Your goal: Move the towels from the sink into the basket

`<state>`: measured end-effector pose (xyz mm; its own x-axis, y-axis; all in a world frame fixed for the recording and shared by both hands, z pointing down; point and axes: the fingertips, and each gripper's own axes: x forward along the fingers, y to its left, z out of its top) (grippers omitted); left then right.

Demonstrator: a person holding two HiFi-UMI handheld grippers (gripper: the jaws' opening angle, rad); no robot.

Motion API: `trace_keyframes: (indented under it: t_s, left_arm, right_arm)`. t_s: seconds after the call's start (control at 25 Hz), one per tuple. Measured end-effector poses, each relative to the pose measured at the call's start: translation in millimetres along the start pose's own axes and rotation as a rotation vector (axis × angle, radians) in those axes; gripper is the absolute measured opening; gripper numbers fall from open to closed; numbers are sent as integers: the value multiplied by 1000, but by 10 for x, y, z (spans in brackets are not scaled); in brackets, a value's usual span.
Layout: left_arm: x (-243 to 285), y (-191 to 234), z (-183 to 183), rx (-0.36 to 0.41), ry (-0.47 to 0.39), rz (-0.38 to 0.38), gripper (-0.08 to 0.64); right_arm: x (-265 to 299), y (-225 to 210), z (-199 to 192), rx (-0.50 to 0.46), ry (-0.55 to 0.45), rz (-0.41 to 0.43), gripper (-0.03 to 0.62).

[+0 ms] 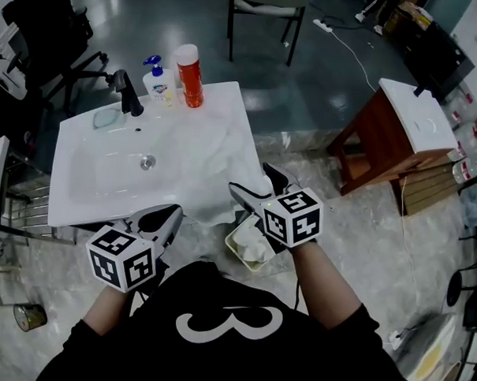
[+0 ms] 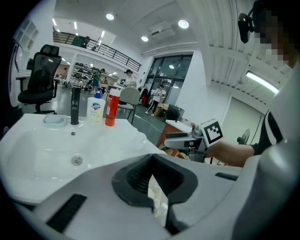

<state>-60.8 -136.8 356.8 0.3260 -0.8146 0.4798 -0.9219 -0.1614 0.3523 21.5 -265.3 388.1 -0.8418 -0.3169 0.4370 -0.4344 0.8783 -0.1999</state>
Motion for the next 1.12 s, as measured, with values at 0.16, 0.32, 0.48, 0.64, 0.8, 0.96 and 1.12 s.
trace_keyframes:
  t_s: [0.16,0.32,0.48,0.64,0.8,0.96,1.12]
  left_arm:
    - [-22,204,8,-14,19,29,6]
    - [-35,397,75,-35,25,27,6]
    - [-41,602,135,-41,49,28,6]
    - [-12,803,216,-46,46,21,6]
    - [47,919,273,-49,31,3,6]
    - [70,1013,332,-37,26,-26,6]
    - [96,1088,360,-18,24,-46,6]
  right_arm:
    - [326,-15,-20,6,53,-4,374]
    - [622,-101,-106,22,120,-55,374]
    - [857,-184,-186,83,178,-90,373]
    - [1080,-240,-310,50,264,-131,373]
    - [1133,-247,-425,-33,347,-163,373]
    - [1169,-178,-457,-112,359,-156,363]
    - [1192,-39,-485,-146,384,-80,218]
